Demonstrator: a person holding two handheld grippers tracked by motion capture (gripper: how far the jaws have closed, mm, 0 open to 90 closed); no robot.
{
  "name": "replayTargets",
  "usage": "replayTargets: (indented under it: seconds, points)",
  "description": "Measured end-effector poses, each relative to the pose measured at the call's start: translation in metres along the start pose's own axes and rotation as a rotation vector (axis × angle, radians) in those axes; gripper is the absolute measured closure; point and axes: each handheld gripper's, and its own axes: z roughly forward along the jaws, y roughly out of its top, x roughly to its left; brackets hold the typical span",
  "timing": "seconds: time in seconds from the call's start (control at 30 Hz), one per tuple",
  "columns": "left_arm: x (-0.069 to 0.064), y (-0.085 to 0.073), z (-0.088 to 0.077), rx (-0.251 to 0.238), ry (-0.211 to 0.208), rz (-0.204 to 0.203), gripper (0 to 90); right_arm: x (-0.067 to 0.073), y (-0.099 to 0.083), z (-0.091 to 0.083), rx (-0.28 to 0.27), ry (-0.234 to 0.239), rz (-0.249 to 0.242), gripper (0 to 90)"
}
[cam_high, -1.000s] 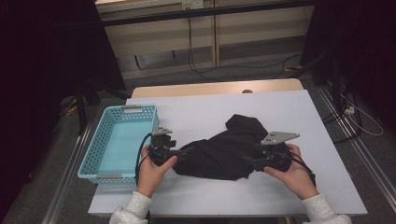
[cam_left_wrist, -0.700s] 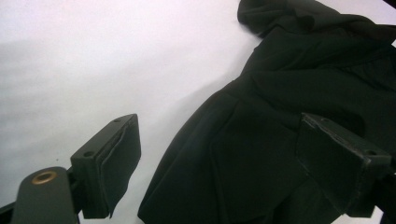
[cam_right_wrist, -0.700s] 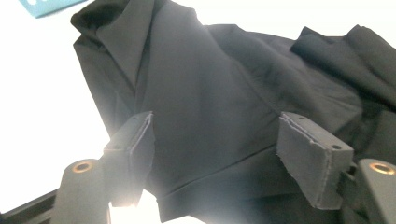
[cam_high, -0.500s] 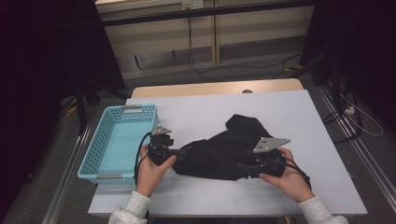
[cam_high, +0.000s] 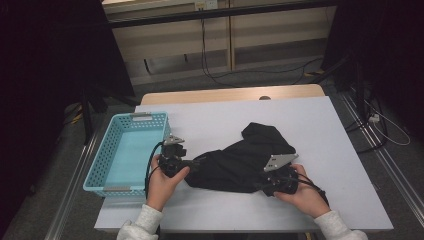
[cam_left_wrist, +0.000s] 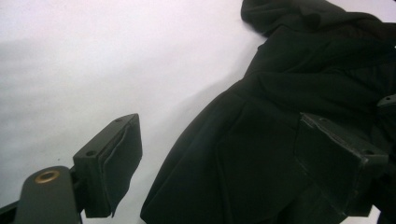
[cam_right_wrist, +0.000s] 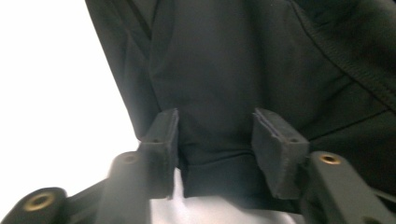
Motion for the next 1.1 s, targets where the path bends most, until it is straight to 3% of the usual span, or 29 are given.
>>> replayTargets:
  seconds: [0.07, 0.13, 0.23, 0.33, 0.43, 0.5, 0.67, 0.9, 1.03, 1.1]
  points:
    - [0.0, 0.0, 0.001, -0.005, 0.003, 0.005, 14.1, 0.0, 0.0, 0.0, 0.0, -0.019, -0.019, 66.2]
    - [0.0, 0.0, 0.002, -0.014, 0.0, 0.007, 12.8, -0.002, 0.001, -0.001, 0.008, -0.025, -0.01, 82.0]
    - [0.0, 0.0, 0.002, -0.021, -0.014, 0.043, 10.7, -0.007, 0.0, -0.003, 0.001, -0.011, 0.019, 87.2]
    - [-0.001, 0.0, 0.003, -0.027, -0.025, 0.04, 9.1, -0.009, 0.002, -0.007, -0.013, -0.026, 0.028, 88.1]
    - [-0.002, 0.0, 0.003, -0.033, -0.037, 0.083, 9.7, -0.015, 0.003, -0.016, -0.055, -0.022, 0.067, 87.8]
    - [-0.002, -0.001, 0.004, -0.031, -0.043, 0.108, 15.9, -0.02, 0.003, -0.023, -0.092, -0.002, 0.1, 87.6]
    - [-0.001, -0.004, 0.012, 0.0, -0.051, 0.107, 22.0, -0.029, 0.005, -0.037, -0.164, -0.019, 0.161, 88.0]
    - [-0.004, -0.005, 0.019, 0.018, -0.055, 0.128, 35.1, -0.036, 0.005, -0.042, -0.178, -0.057, 0.193, 88.2]
    - [-0.007, -0.007, 0.023, 0.047, -0.09, 0.138, 42.7, -0.041, 0.003, -0.045, -0.191, -0.056, 0.217, 87.9]
    - [-0.01, -0.007, 0.025, 0.063, -0.108, 0.144, 53.2, -0.04, 0.002, -0.043, -0.182, -0.054, 0.215, 87.8]
